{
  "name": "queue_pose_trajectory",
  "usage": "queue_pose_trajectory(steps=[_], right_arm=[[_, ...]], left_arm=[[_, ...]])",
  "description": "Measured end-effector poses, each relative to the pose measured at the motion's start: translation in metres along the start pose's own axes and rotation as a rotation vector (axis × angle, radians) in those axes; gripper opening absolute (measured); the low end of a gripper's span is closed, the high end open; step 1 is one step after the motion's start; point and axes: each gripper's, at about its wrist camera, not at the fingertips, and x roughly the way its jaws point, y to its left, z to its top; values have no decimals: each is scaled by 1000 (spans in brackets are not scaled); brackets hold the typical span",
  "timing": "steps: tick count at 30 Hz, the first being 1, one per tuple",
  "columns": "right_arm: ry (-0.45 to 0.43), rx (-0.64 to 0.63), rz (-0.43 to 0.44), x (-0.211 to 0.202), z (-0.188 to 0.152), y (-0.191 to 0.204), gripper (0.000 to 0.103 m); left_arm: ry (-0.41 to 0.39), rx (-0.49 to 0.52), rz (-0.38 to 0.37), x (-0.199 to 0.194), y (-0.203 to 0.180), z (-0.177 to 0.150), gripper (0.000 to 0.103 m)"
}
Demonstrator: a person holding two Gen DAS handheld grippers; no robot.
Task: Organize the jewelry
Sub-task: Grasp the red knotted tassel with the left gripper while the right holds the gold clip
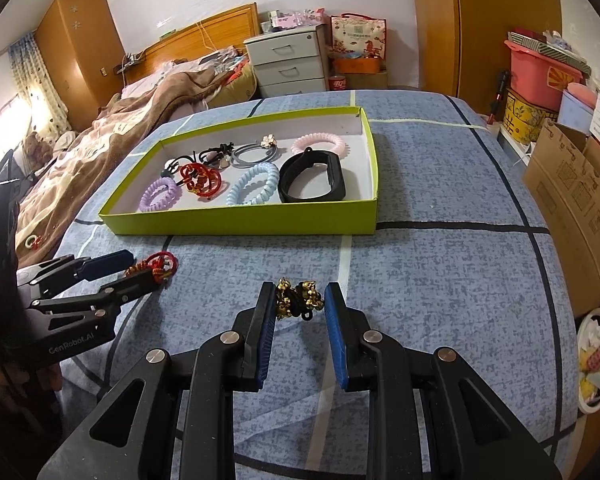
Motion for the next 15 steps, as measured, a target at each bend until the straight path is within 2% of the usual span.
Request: queue_pose_trajectory(steps=[3,6,15], right_arm=[[1,0,2,-1,-1,2,26],[1,1,1,-1,-1,2,26],[-3,2,4,-2,-1,2,26]], left_arm=[[-2,4,14,-1,-1,-1,37],[7,4,-15,-2,-1,-1,19],[-4,-59,-44,-6,8,-5,13]])
